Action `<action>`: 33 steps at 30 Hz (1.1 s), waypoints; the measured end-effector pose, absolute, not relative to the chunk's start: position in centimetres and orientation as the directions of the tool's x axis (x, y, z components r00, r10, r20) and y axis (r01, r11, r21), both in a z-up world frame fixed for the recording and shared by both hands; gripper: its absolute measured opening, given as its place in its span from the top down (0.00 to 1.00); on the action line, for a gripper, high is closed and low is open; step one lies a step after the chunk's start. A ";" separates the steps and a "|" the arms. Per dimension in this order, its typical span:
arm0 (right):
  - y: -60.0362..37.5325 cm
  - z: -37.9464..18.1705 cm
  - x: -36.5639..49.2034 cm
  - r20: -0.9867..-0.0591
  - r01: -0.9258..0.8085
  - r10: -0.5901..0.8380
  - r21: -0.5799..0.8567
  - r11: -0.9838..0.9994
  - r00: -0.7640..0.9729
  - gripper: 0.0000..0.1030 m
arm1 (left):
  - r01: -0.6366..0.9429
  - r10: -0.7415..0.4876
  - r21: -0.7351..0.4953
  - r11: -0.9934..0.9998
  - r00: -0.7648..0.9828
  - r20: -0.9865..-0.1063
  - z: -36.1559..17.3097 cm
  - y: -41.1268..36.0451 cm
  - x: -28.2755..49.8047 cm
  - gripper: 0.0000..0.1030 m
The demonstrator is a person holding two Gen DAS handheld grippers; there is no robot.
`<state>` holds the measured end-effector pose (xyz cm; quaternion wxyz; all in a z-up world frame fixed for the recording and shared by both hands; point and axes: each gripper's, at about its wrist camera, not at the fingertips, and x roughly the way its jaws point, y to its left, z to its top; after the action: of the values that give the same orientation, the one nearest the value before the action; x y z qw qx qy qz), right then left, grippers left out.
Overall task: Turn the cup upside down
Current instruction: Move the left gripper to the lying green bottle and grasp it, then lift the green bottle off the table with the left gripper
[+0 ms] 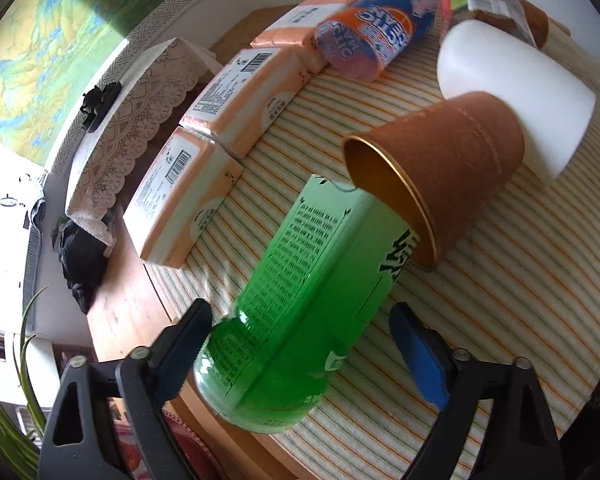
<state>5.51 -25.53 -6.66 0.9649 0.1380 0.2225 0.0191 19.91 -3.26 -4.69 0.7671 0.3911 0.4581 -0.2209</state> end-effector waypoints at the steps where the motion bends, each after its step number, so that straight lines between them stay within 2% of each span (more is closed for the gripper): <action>1: -25.6 -6.7 5.6 -0.426 0.028 0.096 0.275 0.961 0.900 0.09 | 0.693 0.022 0.398 0.601 0.483 -0.875 -4.7 -3.2 20.1 0.20; 12: -25.9 -6.6 5.7 -0.431 0.026 0.116 0.309 0.951 0.895 0.09 | 0.694 0.050 0.450 0.562 0.515 -0.856 -4.6 -2.5 18.2 0.27; 23: -25.1 -6.4 5.4 -0.416 -0.015 0.155 0.322 0.947 0.896 0.09 | 0.681 0.090 0.487 0.547 0.530 -0.843 -4.5 -0.4 12.6 0.30; 33: -25.2 -6.2 4.6 -0.401 -0.035 0.180 0.345 0.938 0.898 0.09 | 0.746 -0.006 0.461 0.480 0.528 -0.849 -4.3 -3.8 6.1 0.31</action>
<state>4.65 -25.22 -6.23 0.9598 0.1668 0.2185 0.0560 6.14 -3.78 -4.28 0.7528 0.4443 0.4165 -0.2499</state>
